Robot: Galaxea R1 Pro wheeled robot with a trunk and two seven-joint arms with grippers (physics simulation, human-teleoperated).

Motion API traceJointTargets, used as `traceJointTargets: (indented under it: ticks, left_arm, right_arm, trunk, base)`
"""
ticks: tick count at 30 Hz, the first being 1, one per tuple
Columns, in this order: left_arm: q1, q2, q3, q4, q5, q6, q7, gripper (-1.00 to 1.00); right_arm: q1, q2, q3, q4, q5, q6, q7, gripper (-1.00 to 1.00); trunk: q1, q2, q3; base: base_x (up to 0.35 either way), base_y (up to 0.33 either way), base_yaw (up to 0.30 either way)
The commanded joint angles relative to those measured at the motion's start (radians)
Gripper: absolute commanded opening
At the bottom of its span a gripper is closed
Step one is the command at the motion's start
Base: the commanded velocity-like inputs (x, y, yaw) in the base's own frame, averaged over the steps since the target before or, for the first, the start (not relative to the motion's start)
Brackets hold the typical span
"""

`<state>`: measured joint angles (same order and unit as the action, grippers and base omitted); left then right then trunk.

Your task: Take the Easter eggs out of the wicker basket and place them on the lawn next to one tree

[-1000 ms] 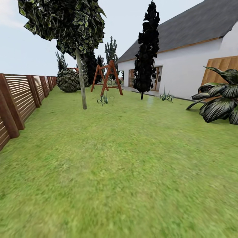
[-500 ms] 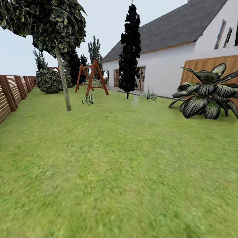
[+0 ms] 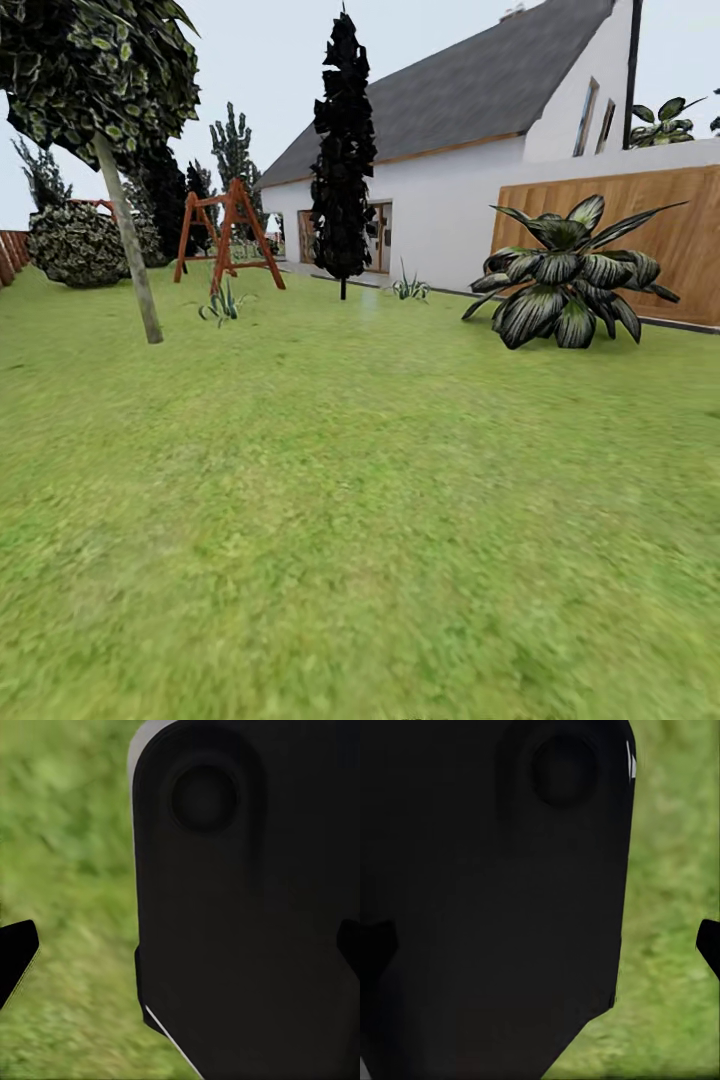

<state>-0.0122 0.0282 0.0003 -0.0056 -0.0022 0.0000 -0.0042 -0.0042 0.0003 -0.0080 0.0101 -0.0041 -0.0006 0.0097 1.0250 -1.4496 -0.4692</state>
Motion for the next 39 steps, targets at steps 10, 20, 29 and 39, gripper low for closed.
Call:
traceJointTargets:
  ticks: [10,20,29,39]
  left_arm:
    - [0.000,0.000,0.000,-0.001,0.000,0.000,0.000,1.00]
    - [0.000,0.001,0.000,-0.001,0.000,0.000,0.000,1.00]
    - [0.000,0.001,0.000,-0.001,-0.001,0.000,0.000,1.00]
    - [0.000,0.001,0.000,-0.001,-0.001,0.000,0.000,1.00]
  right_arm:
    - [0.000,-0.004,-0.001,0.003,-0.001,-0.001,0.001,1.00]
    - [0.000,0.000,-0.001,0.007,-0.002,-0.001,0.001,1.00]
    - [0.000,-0.006,-0.001,0.007,-0.002,-0.001,0.001,1.00]
    - [0.000,-0.003,-0.001,0.005,-0.001,0.000,0.001,1.00]
  trunk:
    - [0.000,0.000,-0.001]
    - [0.000,0.000,-0.001]
    - [0.000,0.000,-0.001]
    - [0.000,0.000,-0.001]
  base:
    - [0.000,0.000,-0.294]
    - [0.000,0.000,-0.294]
    - [0.000,0.000,-0.295]
    - [0.000,0.000,-0.295]
